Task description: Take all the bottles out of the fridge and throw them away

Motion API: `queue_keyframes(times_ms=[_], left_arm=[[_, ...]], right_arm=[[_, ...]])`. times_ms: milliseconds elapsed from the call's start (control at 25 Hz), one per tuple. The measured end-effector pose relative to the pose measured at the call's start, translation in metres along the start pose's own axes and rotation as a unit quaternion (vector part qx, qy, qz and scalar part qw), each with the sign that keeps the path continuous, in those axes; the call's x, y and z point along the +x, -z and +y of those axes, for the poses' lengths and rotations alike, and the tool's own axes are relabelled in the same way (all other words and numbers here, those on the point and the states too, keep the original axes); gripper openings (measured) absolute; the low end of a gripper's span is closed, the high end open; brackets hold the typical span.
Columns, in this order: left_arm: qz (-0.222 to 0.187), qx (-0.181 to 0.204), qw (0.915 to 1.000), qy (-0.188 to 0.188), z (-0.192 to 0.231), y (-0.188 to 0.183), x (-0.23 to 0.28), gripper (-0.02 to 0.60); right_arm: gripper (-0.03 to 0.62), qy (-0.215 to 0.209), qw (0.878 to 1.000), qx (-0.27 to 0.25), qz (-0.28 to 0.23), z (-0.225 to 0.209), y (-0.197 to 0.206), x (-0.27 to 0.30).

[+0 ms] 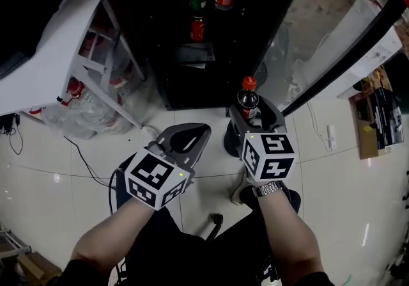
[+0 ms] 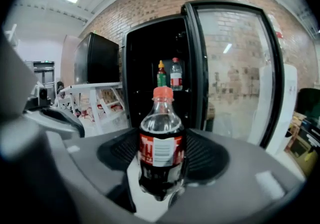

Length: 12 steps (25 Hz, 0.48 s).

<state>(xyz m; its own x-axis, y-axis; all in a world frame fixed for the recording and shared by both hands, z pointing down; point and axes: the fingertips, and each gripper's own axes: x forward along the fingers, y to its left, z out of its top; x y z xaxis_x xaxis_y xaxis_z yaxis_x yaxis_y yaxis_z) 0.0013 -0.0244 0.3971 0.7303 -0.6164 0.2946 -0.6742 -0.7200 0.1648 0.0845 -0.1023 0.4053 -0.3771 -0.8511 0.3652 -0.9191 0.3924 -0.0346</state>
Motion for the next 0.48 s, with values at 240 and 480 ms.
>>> queue_keyframes(times_ms=[240, 480], left_arm=[[0.031, -0.009, 0.9992, 0.025, -0.020, 0.034, 0.032, 0.003], [0.063, -0.017, 0.9969, 0.044, -0.031, 0.067, 0.073, 0.003]], right_arm=[[0.284, 0.035, 0.998, 0.010, 0.052, -0.048, 0.065, -0.010], [0.284, 0.046, 0.991, 0.051, 0.114, -0.079, 0.144, 0.001]])
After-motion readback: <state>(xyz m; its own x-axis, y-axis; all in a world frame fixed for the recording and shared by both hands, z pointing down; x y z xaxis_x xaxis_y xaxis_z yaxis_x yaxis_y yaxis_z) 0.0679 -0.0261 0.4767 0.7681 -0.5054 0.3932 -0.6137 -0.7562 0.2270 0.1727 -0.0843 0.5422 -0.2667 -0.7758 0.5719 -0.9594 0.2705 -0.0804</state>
